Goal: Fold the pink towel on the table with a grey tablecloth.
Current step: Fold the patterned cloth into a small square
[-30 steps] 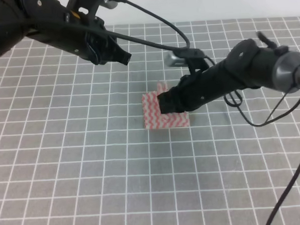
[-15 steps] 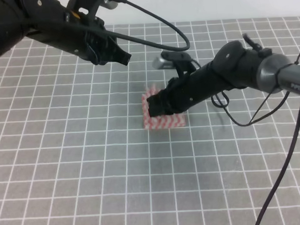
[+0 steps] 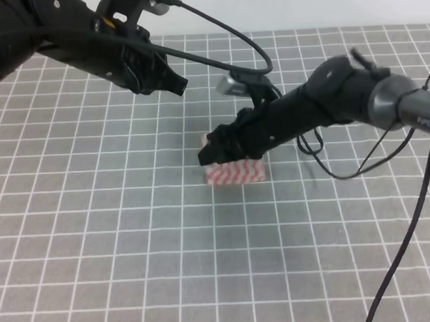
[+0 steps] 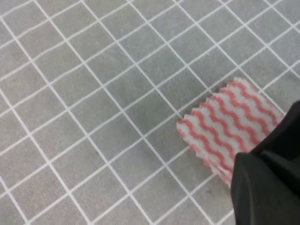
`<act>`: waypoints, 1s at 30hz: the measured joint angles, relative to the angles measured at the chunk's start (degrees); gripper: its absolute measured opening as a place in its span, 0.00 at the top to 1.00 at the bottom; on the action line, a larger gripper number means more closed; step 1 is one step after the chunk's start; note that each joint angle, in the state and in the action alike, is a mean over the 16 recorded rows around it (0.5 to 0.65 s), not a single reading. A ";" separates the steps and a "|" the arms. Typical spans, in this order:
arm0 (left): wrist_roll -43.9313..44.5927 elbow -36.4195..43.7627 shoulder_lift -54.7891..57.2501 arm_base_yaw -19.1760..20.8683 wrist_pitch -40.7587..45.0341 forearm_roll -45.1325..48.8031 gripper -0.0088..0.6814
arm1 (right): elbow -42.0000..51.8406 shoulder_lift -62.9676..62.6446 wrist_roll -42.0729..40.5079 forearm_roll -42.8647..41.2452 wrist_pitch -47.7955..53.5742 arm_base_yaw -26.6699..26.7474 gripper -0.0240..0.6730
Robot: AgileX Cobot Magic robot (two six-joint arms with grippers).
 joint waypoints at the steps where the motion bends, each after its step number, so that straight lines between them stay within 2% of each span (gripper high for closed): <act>1: 0.01 0.00 0.00 0.00 0.10 0.00 0.99 | -0.18 -0.05 -0.28 0.20 0.61 -0.21 0.64; 4: 0.02 0.00 -0.04 0.00 0.37 -0.03 0.99 | -0.74 0.09 -1.06 0.24 2.26 -0.85 0.70; 11: 0.03 0.01 -0.08 0.00 0.45 -0.05 0.99 | -1.44 1.40 -1.77 -0.86 4.46 -1.50 0.90; 15: 0.01 0.01 -0.15 0.00 0.20 -0.18 0.99 | -1.28 2.38 -1.69 -1.43 3.83 -1.12 0.97; 22: -0.11 0.01 -0.03 0.00 0.26 -0.45 0.99 | -1.84 2.59 -1.65 -1.62 3.58 -0.80 0.99; 30: 0.79 0.03 1.31 -0.19 1.23 -2.94 0.99 | -3.00 0.50 0.32 -5.69 3.60 -3.21 0.99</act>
